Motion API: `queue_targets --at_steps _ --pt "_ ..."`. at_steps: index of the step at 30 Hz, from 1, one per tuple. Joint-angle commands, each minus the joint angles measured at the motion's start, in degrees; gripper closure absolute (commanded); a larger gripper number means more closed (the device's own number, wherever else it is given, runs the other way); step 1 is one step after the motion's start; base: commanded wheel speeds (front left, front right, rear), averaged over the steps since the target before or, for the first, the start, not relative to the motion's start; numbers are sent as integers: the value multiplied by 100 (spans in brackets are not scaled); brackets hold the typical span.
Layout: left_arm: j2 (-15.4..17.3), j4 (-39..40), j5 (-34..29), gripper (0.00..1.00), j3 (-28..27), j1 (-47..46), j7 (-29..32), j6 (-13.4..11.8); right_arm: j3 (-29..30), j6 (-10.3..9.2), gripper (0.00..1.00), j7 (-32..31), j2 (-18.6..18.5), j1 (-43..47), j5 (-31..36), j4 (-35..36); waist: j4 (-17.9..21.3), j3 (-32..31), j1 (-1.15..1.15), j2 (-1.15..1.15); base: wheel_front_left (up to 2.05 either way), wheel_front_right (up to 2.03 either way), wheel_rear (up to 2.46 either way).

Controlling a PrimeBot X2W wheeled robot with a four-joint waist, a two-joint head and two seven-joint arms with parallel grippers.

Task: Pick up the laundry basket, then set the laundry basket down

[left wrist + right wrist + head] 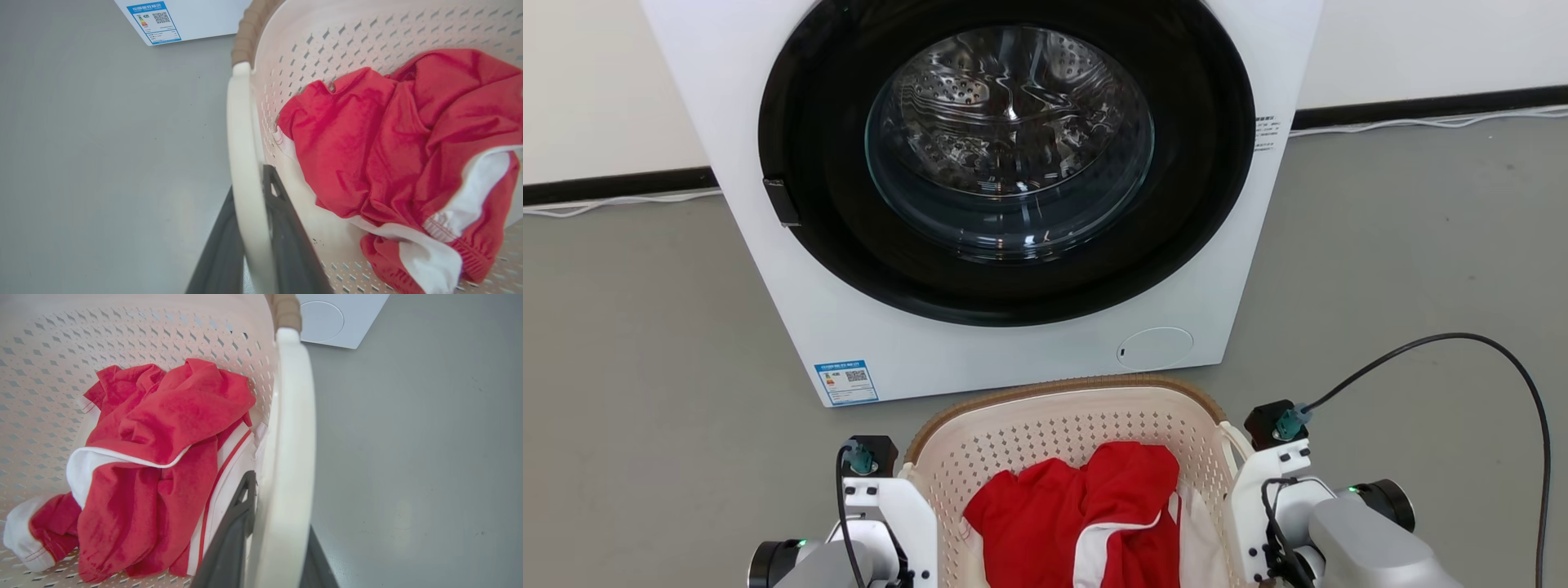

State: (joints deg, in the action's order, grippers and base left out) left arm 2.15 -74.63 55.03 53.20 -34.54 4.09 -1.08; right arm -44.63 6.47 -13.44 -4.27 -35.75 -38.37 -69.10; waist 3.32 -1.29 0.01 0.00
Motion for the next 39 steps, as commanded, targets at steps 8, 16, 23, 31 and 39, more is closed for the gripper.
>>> queue_targets --at_steps 8,16,23,31,39 --pt "100 67 -46 100 6 -405 -103 -17 -183 102 100 235 139 -248 -55 237 -11 103 -1 0 0 0 0" --pt "99 67 -139 100 103 -590 -196 -74 -269 102 100 483 139 -249 -131 325 -44 306 -1 0 0 0 0" --pt "93 81 -225 100 163 -951 -415 -136 -302 102 100 946 139 -473 -83 263 -132 916 -1 0 0 0 0" --pt "84 159 -334 100 210 -1512 -808 -333 -274 102 100 1686 139 -1009 44 59 -250 1994 -1 0 0 0 0" --pt "77 242 -416 100 239 -2063 -1149 -588 -289 102 100 2302 -24 -1613 140 -19 -307 3032 -1 0 0 0 0"
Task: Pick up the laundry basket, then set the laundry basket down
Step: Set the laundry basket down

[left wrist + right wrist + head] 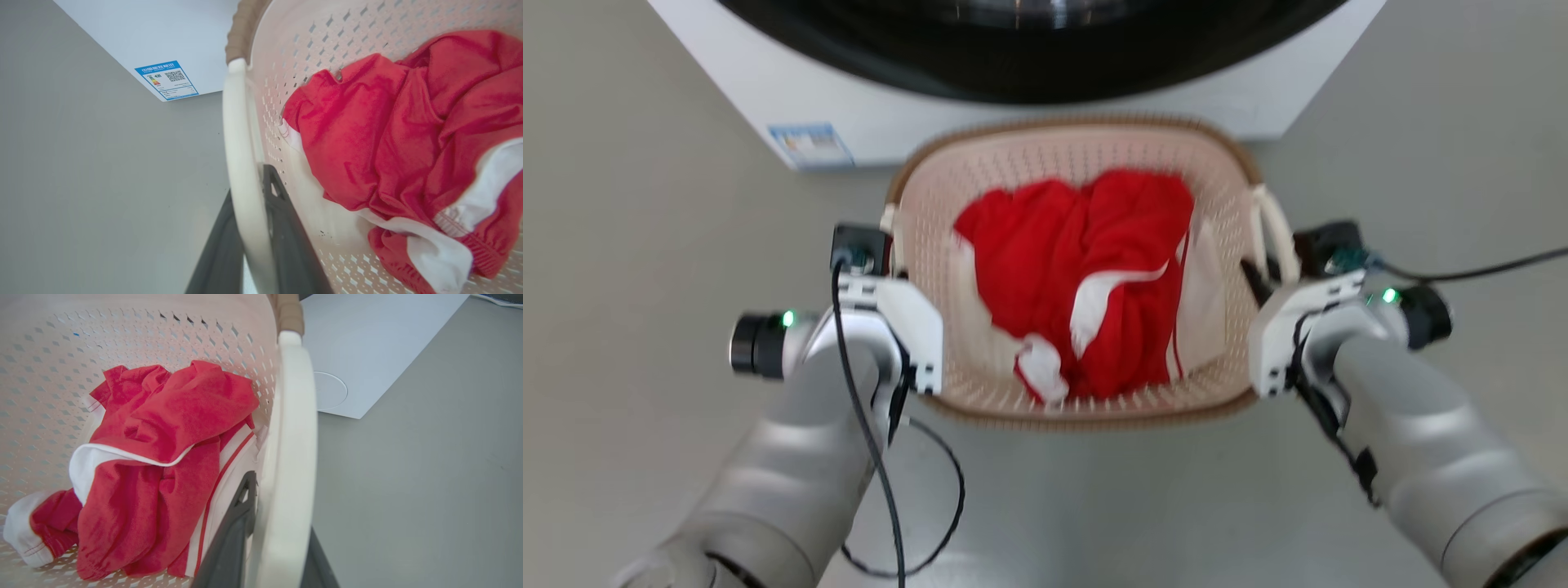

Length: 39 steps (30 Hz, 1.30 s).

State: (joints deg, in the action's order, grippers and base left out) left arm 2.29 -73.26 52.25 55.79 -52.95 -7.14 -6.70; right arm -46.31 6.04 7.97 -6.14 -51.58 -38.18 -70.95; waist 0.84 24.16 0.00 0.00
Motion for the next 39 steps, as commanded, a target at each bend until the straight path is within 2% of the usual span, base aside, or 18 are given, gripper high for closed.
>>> queue_targets --at_steps 1,5,15,24,39 --pt "62 112 -147 100 -13 -301 -47 -53 -129 145 100 207 133 -107 132 147 -65 618 0 0 0 0 0" --pt "60 226 -191 100 55 -696 -95 -159 -170 145 100 339 -29 -478 151 87 -94 1229 0 0 0 0 0" --pt "59 431 -180 100 114 -1246 -389 -556 -173 145 100 565 -224 -956 127 2 -179 2069 0 0 0 0 0" --pt "59 304 -72 100 51 -1519 -554 -587 -111 145 100 682 -231 -1252 211 -58 -178 2617 0 0 0 0 0" --pt "59 152 -32 100 78 -1766 -693 -555 225 145 100 702 -286 -1325 502 85 -233 2907 0 0 0 0 0"
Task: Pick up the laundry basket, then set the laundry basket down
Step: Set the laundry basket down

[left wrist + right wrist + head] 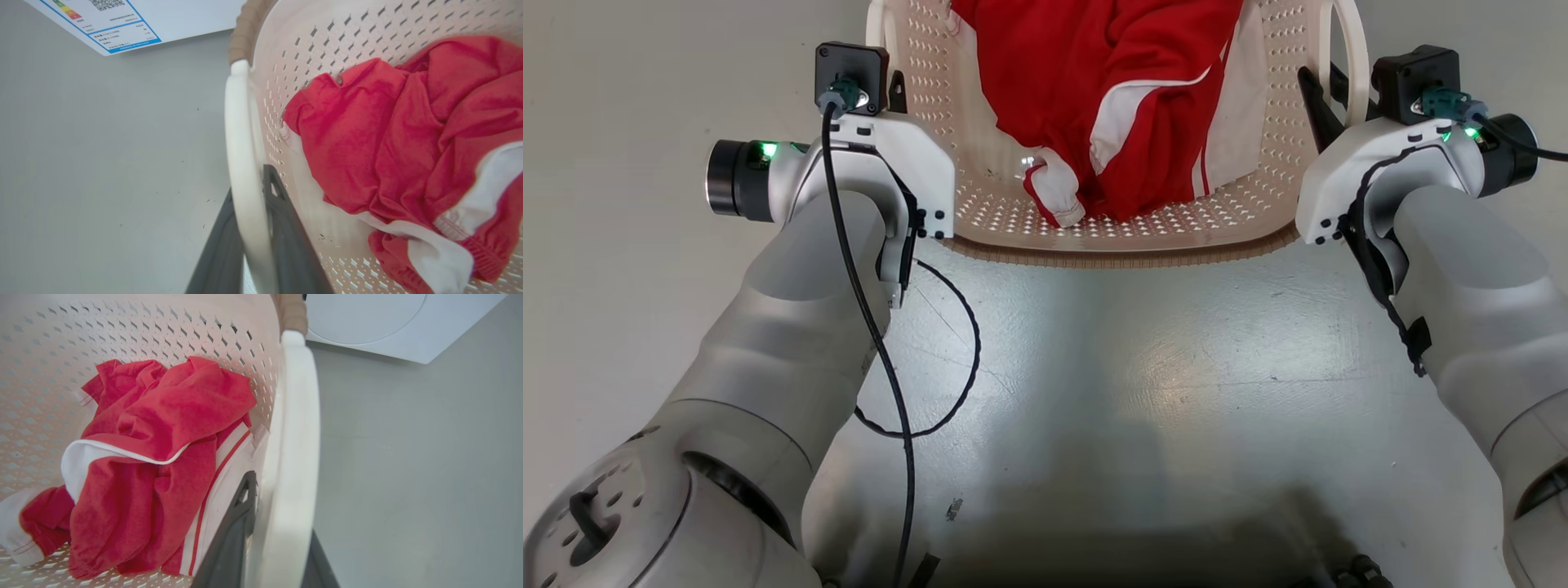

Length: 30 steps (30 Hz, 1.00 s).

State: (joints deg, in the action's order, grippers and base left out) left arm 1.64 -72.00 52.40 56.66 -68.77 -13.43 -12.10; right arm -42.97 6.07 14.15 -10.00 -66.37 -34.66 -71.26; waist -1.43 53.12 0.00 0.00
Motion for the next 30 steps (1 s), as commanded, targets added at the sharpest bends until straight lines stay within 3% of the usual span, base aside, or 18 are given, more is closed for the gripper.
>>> queue_targets --at_steps 1,5,11,30 --pt "124 24 -45 100 -2 -190 -68 -18 -68 142 100 84 92 150 177 133 -11 23 0 0 0 0 0" --pt "124 47 -28 100 15 -221 -78 -28 41 142 100 84 88 153 272 161 -23 59 0 0 0 0 0" --pt "130 9 4 100 13 -263 -102 151 270 142 100 85 101 165 457 209 -31 139 0 0 0 0 0" --pt "124 42 93 100 149 -220 -85 -26 778 142 100 85 183 311 963 217 -55 224 0 0 0 0 0"
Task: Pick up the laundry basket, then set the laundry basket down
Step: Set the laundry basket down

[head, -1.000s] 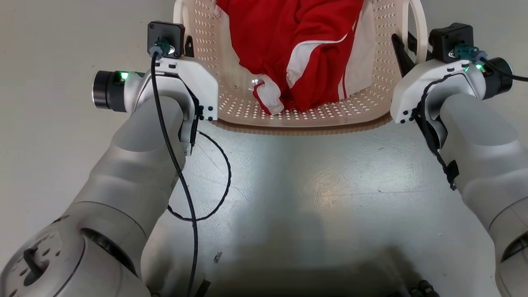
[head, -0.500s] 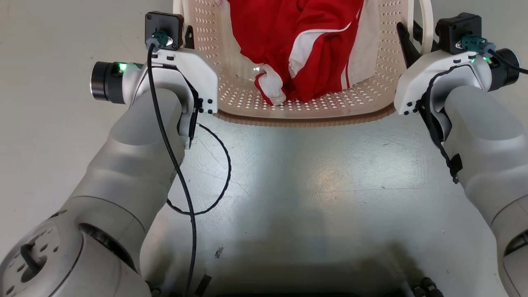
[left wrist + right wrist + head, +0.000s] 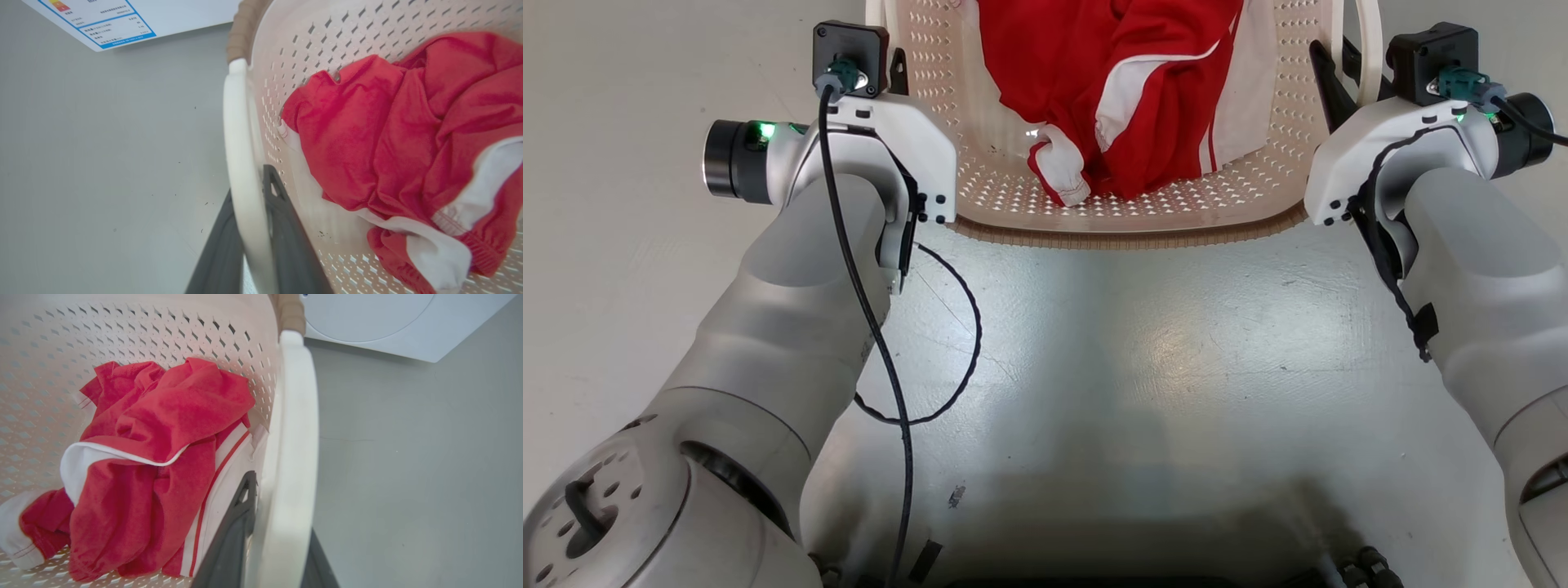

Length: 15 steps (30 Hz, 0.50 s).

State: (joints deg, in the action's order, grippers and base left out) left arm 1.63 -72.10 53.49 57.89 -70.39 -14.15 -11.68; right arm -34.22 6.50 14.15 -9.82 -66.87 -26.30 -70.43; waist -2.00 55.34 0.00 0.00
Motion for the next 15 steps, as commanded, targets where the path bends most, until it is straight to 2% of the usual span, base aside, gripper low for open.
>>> queue_targets --at_steps 1,5,6,7,8,15 --pt "125 57 -6 100 35 -54 -6 -70 -81 99 100 85 168 370 148 135 2 3 0 0 0 0 0" --pt "125 66 36 100 62 -46 16 -101 51 99 100 85 166 390 194 159 0 3 0 0 0 0 0" --pt "125 63 68 82 45 -44 26 -137 139 99 71 85 151 387 197 181 0 4 0 0 0 0 0" --pt "125 61 100 39 29 -41 38 -176 205 99 0 85 145 394 224 186 -1 3 0 0 0 0 0" --pt "125 57 126 0 28 -33 97 -210 252 99 0 85 150 405 259 173 -3 1 0 0 0 0 0" --pt "125 91 206 0 95 -7 245 -299 674 99 0 85 128 413 672 253 7 -2 0 0 0 0 0"
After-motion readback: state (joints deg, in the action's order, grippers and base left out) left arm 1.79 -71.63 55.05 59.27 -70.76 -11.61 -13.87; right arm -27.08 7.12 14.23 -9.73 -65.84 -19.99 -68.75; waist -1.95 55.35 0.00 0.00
